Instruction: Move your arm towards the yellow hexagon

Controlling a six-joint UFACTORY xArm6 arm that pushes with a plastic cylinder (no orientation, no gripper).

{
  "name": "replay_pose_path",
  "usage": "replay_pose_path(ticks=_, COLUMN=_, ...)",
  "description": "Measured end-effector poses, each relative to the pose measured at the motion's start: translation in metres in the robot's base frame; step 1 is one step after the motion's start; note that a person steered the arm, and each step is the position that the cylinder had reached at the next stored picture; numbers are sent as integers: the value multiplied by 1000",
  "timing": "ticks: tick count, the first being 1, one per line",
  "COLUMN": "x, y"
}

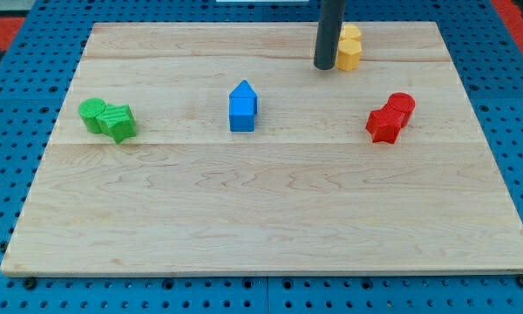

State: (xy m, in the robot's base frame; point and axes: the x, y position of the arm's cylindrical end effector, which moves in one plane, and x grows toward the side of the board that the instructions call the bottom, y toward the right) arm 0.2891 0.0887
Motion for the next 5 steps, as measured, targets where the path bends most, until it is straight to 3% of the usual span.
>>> replay_pose_path(ticks=5, x=-10, y=-3)
